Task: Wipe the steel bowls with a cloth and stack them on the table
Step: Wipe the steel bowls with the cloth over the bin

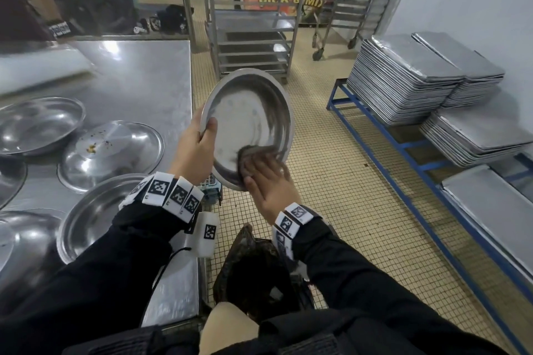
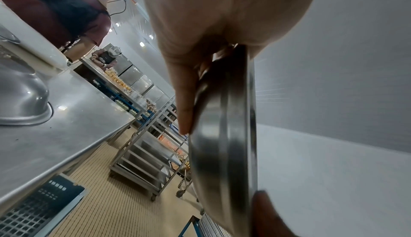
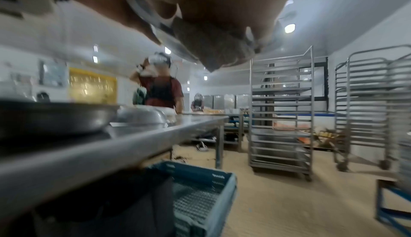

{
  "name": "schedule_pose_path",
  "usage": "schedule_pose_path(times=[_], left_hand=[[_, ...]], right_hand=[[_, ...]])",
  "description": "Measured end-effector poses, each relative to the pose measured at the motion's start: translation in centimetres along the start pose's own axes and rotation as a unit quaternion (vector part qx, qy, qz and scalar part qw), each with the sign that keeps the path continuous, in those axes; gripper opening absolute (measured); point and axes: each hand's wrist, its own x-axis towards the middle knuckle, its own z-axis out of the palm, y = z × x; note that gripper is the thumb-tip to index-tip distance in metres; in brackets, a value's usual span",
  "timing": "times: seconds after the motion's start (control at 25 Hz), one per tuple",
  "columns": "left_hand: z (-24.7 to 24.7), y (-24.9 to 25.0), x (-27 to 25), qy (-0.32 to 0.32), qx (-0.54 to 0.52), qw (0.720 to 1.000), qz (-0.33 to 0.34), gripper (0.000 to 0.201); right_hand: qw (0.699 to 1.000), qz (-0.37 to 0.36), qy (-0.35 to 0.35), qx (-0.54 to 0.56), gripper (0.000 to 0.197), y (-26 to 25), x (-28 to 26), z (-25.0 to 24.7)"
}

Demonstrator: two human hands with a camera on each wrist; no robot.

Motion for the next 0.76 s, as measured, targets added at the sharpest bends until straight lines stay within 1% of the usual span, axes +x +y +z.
schedule_pose_path(times=[0.08,0.12,0.16,0.2,0.24,0.32,0.36,0.44,0.52,0.56,0.6,0.64,0.68,0.76], left_hand=[[0.0,-0.7,-0.2,-0.019,-0.033,0.999,-0.027,0.035],[0.2,-1.2,-0.2,-0.027,-0.059,0.997,-0.047,0.035],[0.2,-1.7,-0.3,-0.034,-0.082,0.993,-0.071,0.031],[0.2,-1.9,-0.3,-0.039,-0.100,0.990,-0.091,0.026],[0.0,-1.9,-0.3,-0.046,-0.109,0.987,-0.108,0.022],[-0.4,-1.6,-0.4,-0.065,-0.118,0.981,-0.142,0.025],[-0.8,-1.5,-0.4,-0.070,-0.119,0.978,-0.158,0.027],[-1.5,-1.7,-0.2,-0.086,-0.126,0.970,-0.187,0.026],[-2.3,-2.2,0.3,-0.115,-0.125,0.964,-0.204,0.030],[-2.4,-2.5,0.5,-0.121,-0.122,0.964,-0.202,0.033],[-2.5,-2.6,0.7,-0.113,-0.121,0.969,-0.185,0.036],[-2.6,-2.9,0.7,-0.091,-0.123,0.976,-0.156,0.037],[-2.6,-3.2,0.8,-0.061,-0.129,0.982,-0.124,0.044],[-2.3,-3.8,0.3,-0.019,-0.131,0.989,-0.068,0.068]], right_hand=[[0.994,0.072,-0.046,-0.067,0.062,2.4,0.8,-0.3],[0.991,0.105,-0.040,-0.074,0.060,3.2,1.3,-0.6],[0.990,0.127,-0.018,-0.064,0.061,3.8,1.8,-1.0],[0.990,0.138,0.017,-0.035,0.063,4.1,2.5,-1.4],[0.988,0.143,0.059,0.019,0.065,4.3,3.1,-2.0],[0.969,0.153,0.136,0.139,0.062,4.4,4.0,-3.4],[0.956,0.163,0.159,0.183,0.056,4.4,4.4,-4.3],[0.938,0.193,0.159,0.238,0.039,4.6,5.0,-5.8],[0.933,0.215,0.130,0.257,0.028,4.7,5.1,-6.2],[0.932,0.224,0.125,0.256,0.024,4.7,5.0,-6.1],[0.929,0.232,0.134,0.255,0.021,4.5,5.0,-5.9],[0.922,0.246,0.152,0.259,0.020,4.2,4.9,-5.6],[0.908,0.265,0.177,0.273,0.020,3.9,4.9,-5.4],[0.871,0.305,0.226,0.313,0.022,2.8,4.9,-5.1]])
